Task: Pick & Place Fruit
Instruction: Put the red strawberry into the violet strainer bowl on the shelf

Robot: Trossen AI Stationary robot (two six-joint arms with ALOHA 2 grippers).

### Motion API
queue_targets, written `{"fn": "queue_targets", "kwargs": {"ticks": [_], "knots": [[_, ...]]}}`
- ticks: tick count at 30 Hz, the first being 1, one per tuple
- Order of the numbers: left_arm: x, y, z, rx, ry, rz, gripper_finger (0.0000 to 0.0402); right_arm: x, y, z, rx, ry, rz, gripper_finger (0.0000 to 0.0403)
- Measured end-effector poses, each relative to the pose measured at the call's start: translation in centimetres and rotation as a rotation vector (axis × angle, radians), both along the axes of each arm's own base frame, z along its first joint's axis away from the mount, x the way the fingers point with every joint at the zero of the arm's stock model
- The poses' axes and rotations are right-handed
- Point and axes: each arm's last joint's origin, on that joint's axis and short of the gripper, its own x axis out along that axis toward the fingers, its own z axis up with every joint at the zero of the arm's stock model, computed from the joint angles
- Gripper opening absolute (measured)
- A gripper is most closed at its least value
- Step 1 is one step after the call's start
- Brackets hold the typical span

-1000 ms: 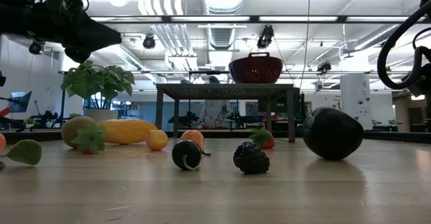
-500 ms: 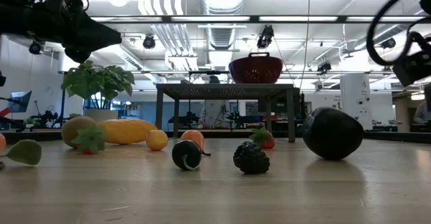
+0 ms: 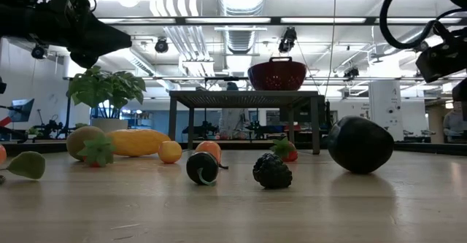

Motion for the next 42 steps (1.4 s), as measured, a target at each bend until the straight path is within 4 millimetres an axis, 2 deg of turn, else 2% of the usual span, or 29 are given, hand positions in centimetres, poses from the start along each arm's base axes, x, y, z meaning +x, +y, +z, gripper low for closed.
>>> {"fn": "queue_targets", "kwargs": {"ticks": [12, 20, 25, 30, 42], "knots": [[0.0, 0.0, 0.0, 0.000, 0.000, 0.000, 0.0096, 0.5, 0.1, 0.4, -0.007, -0.038, -0.014, 0.0221], [0.0, 0.0, 0.0, 0.000, 0.000, 0.000, 0.0096, 0.7, -0.5, 0.1, -0.044, -0.062, -0.048, 0.0271], [0.0, 0.0, 0.0, 0.000, 0.000, 0.000, 0.0096, 0.7, -0.6, -1.0, -0.025, -0.101, -0.051, 0.0274], [0.0, 0.0, 0.0, 0.000, 0.000, 0.000, 0.0096, 0.3, -0.8, -2.2, -0.015, -0.121, -0.060, 0.0255], [0.0, 0.0, 0.0, 0.000, 0.000, 0.000, 0.0096, -0.1, -1.1, -2.6, -0.033, -0.109, -0.054, 0.0200]]}}
